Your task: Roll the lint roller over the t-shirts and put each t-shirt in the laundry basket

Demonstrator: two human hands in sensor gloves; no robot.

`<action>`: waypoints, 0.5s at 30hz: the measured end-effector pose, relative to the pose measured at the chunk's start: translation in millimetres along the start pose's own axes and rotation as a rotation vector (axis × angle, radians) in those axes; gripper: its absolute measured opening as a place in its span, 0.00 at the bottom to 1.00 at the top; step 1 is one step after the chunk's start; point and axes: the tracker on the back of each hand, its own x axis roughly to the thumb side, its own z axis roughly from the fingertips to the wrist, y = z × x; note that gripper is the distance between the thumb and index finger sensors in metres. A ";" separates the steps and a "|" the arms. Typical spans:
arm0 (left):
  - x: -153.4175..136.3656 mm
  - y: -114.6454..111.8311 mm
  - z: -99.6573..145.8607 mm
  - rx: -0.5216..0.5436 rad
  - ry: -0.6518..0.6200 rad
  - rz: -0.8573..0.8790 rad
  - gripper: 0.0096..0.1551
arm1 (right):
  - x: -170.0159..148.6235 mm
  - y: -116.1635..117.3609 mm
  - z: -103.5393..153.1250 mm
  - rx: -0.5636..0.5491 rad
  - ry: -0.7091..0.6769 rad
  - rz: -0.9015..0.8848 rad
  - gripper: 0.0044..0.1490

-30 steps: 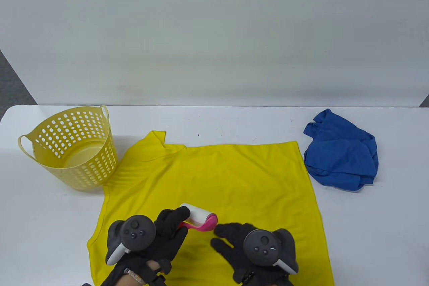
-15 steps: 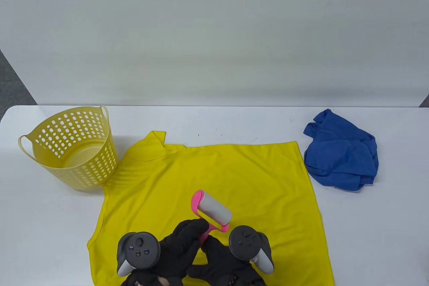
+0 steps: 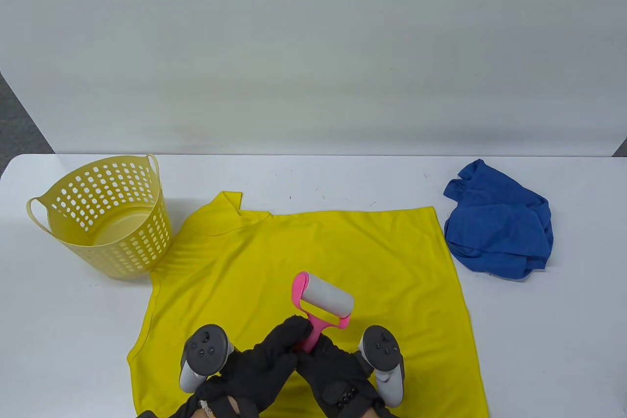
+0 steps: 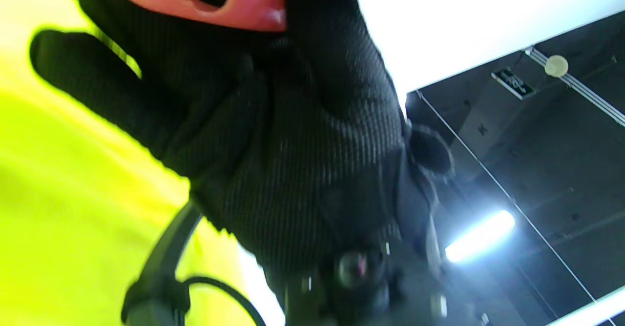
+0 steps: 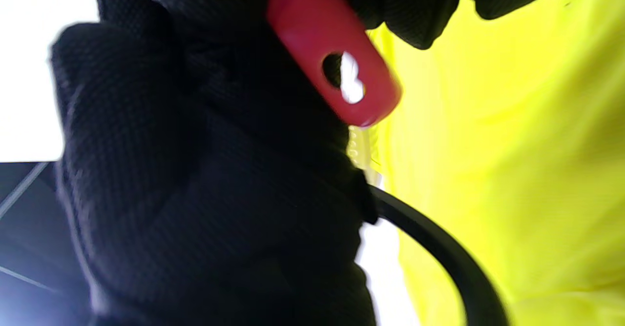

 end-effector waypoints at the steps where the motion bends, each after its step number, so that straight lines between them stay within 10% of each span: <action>1: -2.1 -5.7 -2.0 -0.039 -0.008 0.016 0.41 | -1.0 -2.3 0.8 -0.037 0.001 -0.051 0.44; 10: 3.2 2.8 4.5 0.031 -0.039 -0.164 0.39 | 21.1 -16.2 6.1 -0.132 -0.127 0.270 0.45; 15: -0.7 25.7 12.5 0.091 -0.007 -0.556 0.35 | 67.9 -59.8 32.3 -0.347 -0.173 0.613 0.43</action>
